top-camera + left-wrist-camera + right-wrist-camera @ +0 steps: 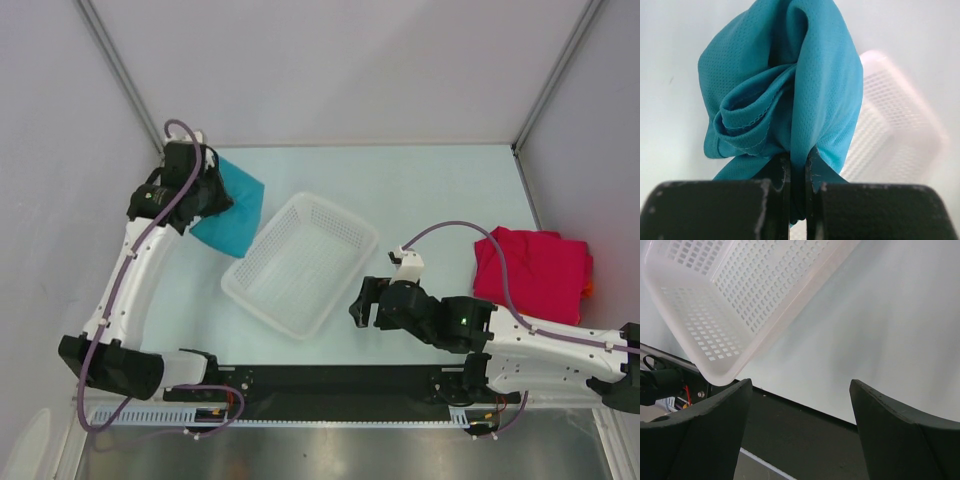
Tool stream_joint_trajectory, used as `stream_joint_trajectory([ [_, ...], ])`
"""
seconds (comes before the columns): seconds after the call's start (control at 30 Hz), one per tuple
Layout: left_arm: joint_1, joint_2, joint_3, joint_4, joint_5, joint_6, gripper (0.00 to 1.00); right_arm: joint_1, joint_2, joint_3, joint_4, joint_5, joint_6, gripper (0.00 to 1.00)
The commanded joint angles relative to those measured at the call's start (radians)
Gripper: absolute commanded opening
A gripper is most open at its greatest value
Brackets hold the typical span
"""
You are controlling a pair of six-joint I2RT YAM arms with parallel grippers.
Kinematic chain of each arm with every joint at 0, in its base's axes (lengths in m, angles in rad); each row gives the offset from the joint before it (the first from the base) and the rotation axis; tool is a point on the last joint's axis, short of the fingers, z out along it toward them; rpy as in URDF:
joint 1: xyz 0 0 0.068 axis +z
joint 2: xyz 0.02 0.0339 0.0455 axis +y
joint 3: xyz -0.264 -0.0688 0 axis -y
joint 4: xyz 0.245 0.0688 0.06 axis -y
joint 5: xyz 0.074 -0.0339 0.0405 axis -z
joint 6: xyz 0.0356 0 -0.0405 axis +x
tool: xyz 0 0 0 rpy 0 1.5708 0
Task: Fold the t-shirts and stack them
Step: Move the tshirt to the center of the board
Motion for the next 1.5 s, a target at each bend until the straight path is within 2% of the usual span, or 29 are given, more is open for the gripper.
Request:
stream_joint_trajectory([
  [0.0, 0.028, -0.021, -0.156, 0.045, -0.124, 0.019, 0.00, 0.007, 0.003, 0.030, 0.033, -0.002, -0.009, 0.84],
  [0.13, 0.035, -0.008, -0.190, 0.041, -0.218, 0.021, 0.00, 0.015, 0.001, 0.034, 0.010, 0.001, 0.001, 0.84],
  [0.3, 0.036, -0.007, -0.201, 0.005, -0.482, 0.028, 0.00, 0.018, -0.017, 0.033, -0.004, 0.010, 0.000, 0.84],
  [0.43, 0.036, 0.033, -0.201, -0.031, -0.566, 0.050, 0.00, 0.018, -0.022, 0.027, -0.003, 0.010, 0.000, 0.84],
  [0.57, 0.036, 0.084, -0.224, -0.038, -0.556, 0.052, 0.00, 0.019, -0.023, 0.024, -0.004, 0.009, 0.005, 0.84],
  [0.77, 0.022, 0.193, -0.271, -0.038, -0.461, 0.067, 0.00, 0.019, -0.054, 0.013, -0.029, 0.023, 0.012, 0.84],
  [0.93, -0.045, 0.288, -0.296, -0.035, -0.381, 0.085, 0.00, 0.006, -0.066, 0.004, -0.010, 0.020, -0.006, 0.84],
  [1.03, -0.068, 0.312, -0.300, 0.007, -0.223, 0.101, 0.00, -0.005, -0.052, 0.007, -0.007, 0.007, -0.017, 0.84],
  [1.07, -0.076, 0.314, -0.300, 0.020, -0.113, 0.110, 0.00, -0.008, -0.046, 0.007, -0.006, 0.004, -0.015, 0.84],
  [1.2, -0.119, 0.317, -0.280, 0.094, 0.143, 0.134, 0.00, -0.013, -0.029, 0.007, -0.007, -0.002, -0.017, 0.84],
  [1.3, -0.131, 0.311, -0.270, 0.162, 0.286, 0.122, 0.00, -0.014, -0.029, 0.007, -0.010, -0.002, -0.015, 0.84],
  [1.47, -0.131, 0.318, -0.274, 0.255, 0.398, 0.088, 0.00, -0.014, -0.046, 0.004, -0.030, 0.009, -0.006, 0.84],
])
